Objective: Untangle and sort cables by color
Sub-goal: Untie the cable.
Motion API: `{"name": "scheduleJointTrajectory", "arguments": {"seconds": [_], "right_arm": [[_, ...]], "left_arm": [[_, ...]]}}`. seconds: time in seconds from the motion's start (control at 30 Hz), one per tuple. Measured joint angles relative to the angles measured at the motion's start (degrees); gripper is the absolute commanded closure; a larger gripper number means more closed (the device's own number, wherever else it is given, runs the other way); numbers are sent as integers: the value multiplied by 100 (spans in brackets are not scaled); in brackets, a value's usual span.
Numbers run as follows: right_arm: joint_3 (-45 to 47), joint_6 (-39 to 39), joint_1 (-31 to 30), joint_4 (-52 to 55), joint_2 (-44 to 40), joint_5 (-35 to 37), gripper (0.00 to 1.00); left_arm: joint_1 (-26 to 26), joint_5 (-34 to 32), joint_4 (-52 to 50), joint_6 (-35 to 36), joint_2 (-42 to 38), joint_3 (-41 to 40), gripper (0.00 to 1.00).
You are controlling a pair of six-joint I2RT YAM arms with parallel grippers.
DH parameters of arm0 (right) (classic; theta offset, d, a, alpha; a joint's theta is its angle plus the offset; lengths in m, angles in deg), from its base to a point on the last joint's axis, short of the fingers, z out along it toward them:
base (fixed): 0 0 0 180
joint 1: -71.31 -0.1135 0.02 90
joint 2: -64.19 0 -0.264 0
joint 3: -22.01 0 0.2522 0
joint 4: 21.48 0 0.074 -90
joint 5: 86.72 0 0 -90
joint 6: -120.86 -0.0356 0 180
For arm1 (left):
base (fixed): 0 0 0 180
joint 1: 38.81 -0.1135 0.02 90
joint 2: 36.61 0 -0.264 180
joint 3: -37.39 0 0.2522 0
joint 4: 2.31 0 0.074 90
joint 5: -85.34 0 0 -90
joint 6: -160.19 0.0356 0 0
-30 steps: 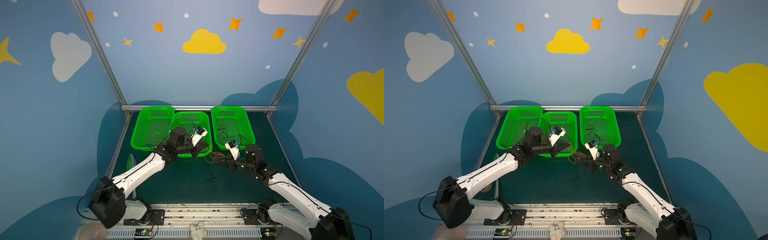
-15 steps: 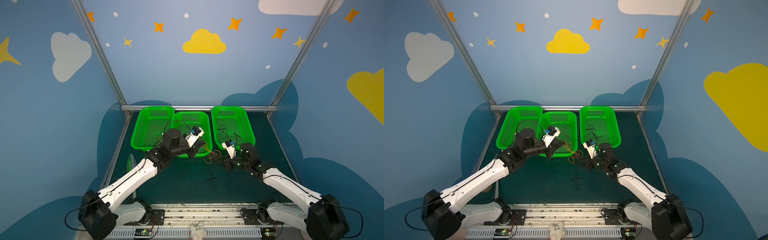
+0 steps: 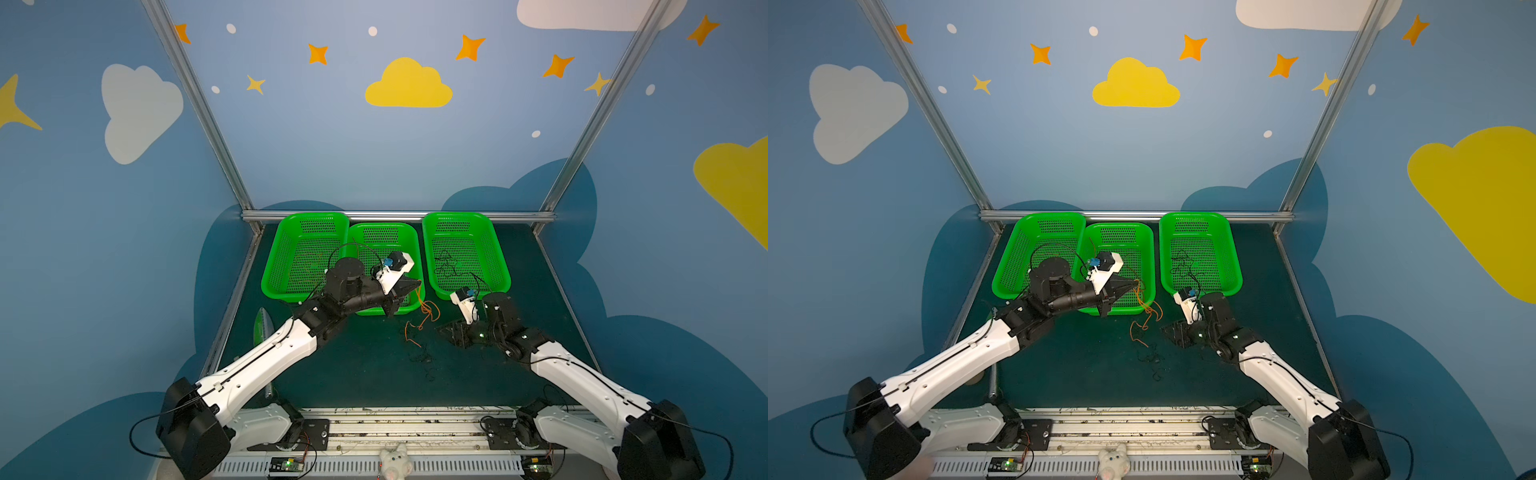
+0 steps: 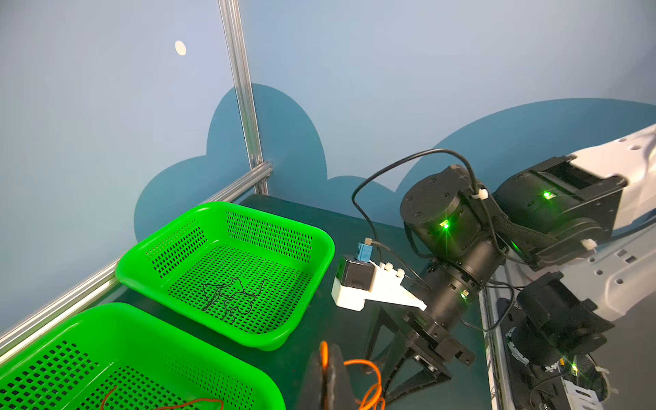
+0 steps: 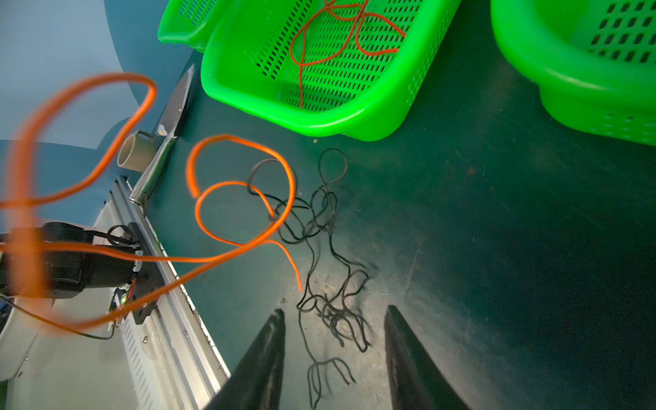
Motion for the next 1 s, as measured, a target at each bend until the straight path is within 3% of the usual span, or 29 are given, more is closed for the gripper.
{"name": "scheduleJointTrajectory", "arguments": {"seconds": [0.33, 0.63, 1.0], "right_arm": [[507, 0, -92, -520, -192, -310, 43], [437, -216, -81, -636, -120, -105, 48], [629, -623, 273, -780, -1333, -184, 49]], "left_arm": [[269, -17, 83, -17, -9, 293, 97], [385, 131, 20, 181, -24, 726, 97], [345, 396, -330, 501, 20, 962, 97]]}}
